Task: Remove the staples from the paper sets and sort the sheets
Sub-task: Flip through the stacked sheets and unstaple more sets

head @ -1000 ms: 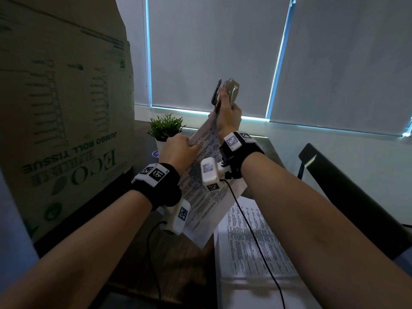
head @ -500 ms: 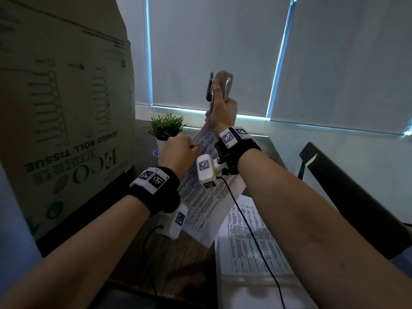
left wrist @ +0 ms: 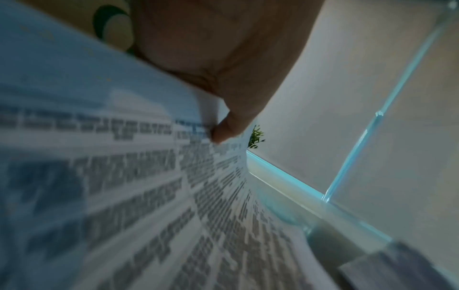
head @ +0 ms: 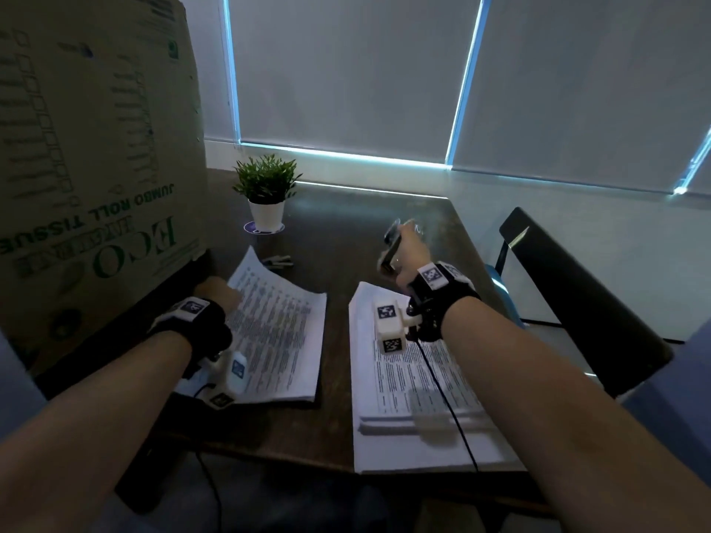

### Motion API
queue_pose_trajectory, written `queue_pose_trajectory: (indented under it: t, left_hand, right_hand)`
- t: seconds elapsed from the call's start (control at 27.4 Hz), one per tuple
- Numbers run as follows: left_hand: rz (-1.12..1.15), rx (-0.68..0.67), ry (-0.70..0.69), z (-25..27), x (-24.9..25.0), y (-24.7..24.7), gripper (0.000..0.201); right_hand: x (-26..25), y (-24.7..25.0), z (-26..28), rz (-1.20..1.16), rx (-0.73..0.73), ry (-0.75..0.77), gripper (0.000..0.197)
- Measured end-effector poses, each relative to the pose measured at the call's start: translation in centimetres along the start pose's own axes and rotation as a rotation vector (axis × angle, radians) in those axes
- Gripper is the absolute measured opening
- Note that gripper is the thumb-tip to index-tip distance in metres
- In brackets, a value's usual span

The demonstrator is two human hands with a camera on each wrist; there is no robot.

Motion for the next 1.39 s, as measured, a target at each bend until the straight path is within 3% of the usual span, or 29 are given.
queue_pose_trajectory:
  t: [0.11, 0.18, 0.26, 0.33, 0.4, 0.48, 0.55, 0.69, 0.84, 1.02, 1.1, 1.17, 1.24, 1.32, 1.35, 1.39]
  left_hand:
    - [-0.135, 0.112, -0.006, 0.5, 1.8, 1.1, 0.050]
    - [-0.044, 0.172, -0.190, 1.9, 7.3, 1.6, 0.052]
    - [0.071, 0.046, -0.449, 4.4, 14.1, -0.1, 0.053]
    - [0.053, -0.121, -0.585, 7.3, 18.6, -2.8, 0.056]
    - [-0.071, -0.181, -0.763, 10.7, 21.6, -4.8, 0.062]
    - [-0.209, -0.220, -1.061, 15.3, 23.7, -6.7, 0.062]
    - [-0.386, -0.363, -1.247, 19.4, 23.3, -9.3, 0.068]
    - [-0.670, -0.563, -1.206, 22.1, 20.2, -12.4, 0.107]
    - [-0.775, -0.564, -1.187, 22.7, 19.3, -12.3, 0.115]
    - [-0.949, -0.250, -1.389, 25.8, 19.2, -12.7, 0.102]
    - [-0.894, -0.157, -1.491, 26.4, 19.6, -11.9, 0.086]
    - [-0.750, -0.153, -1.542, 26.2, 19.9, -10.2, 0.064]
    - [-0.595, -0.049, -1.457, 24.5, 20.0, -8.0, 0.051]
    - [-0.314, 0.074, -1.193, 21.2, 19.4, -5.3, 0.056]
    - [-0.172, 0.022, -1.017, 19.3, 18.4, -5.0, 0.064]
    - [-0.027, -0.131, -0.856, 18.0, 17.4, -5.9, 0.071]
  right_hand:
    - [2.0, 6.3, 1.6, -0.158, 0.046, -0.163, 0.022]
    - [3.1, 8.9, 1.1, -0.291, 0.017, -0.213, 0.024]
    - [4.2, 10.1, 0.4, -0.415, 0.002, -0.245, 0.026]
    - [5.0, 10.7, -0.2, -0.488, -0.029, -0.273, 0.023]
    - [5.6, 11.2, -0.6, -0.546, -0.059, -0.295, 0.024]
    - [6.1, 11.8, -1.5, -0.578, -0.069, -0.290, 0.026]
    - [6.5, 12.1, -2.3, -0.604, -0.067, -0.276, 0.027]
    - [7.0, 12.4, -2.7, -0.646, -0.094, -0.293, 0.030]
    - [7.1, 12.7, -2.7, -0.654, -0.107, -0.294, 0.037]
    - [6.9, 12.7, -2.4, -0.660, -0.112, -0.293, 0.038]
    - [6.8, 12.8, -2.2, -0.644, -0.110, -0.293, 0.038]
    - [6.8, 13.0, -1.9, -0.620, -0.108, -0.284, 0.038]
    - [6.7, 12.9, -1.7, -0.617, -0.114, -0.279, 0.038]
    - [6.5, 12.9, -1.5, -0.632, -0.111, -0.272, 0.036]
    - [6.4, 12.9, -1.3, -0.640, -0.118, -0.277, 0.033]
    - [6.4, 12.8, -1.1, -0.640, -0.131, -0.284, 0.030]
Point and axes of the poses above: each hand's wrist, its own z-axis away from the middle knuckle, its own y-axis out of the back of the hand, x = y × z, the point moved 10 cm from there along -z, towards the middle knuckle, and after that the axes turned 13 degrees about -z, right-handed, at the moved point
